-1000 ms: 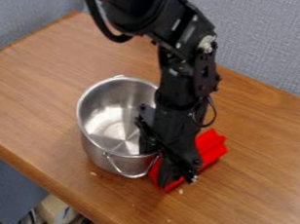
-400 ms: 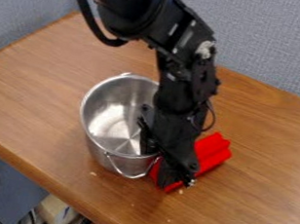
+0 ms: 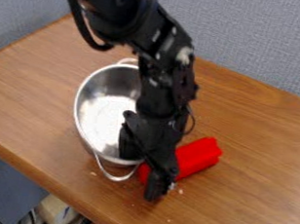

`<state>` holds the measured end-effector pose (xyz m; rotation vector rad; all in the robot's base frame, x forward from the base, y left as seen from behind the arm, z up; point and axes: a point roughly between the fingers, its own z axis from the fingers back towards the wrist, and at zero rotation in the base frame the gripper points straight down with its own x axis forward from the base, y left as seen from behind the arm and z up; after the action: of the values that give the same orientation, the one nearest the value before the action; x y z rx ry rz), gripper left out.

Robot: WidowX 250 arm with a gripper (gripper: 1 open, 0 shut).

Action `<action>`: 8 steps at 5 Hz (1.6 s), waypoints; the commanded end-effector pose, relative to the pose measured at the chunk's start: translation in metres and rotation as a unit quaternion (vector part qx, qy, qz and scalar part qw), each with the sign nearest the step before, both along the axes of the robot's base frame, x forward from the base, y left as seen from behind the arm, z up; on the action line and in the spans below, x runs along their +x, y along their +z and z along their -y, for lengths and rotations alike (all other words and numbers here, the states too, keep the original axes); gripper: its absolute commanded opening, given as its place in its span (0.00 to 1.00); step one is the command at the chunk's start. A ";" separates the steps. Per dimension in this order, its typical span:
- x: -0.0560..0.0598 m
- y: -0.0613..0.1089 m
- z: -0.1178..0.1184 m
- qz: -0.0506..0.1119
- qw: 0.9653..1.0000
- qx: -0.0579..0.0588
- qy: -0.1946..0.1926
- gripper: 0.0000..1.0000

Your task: Move the red object from the metal pot to the table

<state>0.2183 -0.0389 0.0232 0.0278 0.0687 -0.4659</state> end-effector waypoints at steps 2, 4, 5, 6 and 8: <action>0.006 0.002 0.006 0.016 1.000 0.004 -0.017 0.00; 0.012 0.006 -0.005 0.018 0.995 0.004 -0.103 0.00; 0.012 0.005 -0.006 0.019 0.995 0.003 -0.096 0.00; 0.011 0.006 -0.007 0.023 0.996 0.000 -0.086 0.00; 0.008 0.058 -0.008 0.047 0.998 0.005 -0.043 0.00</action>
<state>0.2175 -0.0295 0.0675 0.0507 0.0354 -0.5479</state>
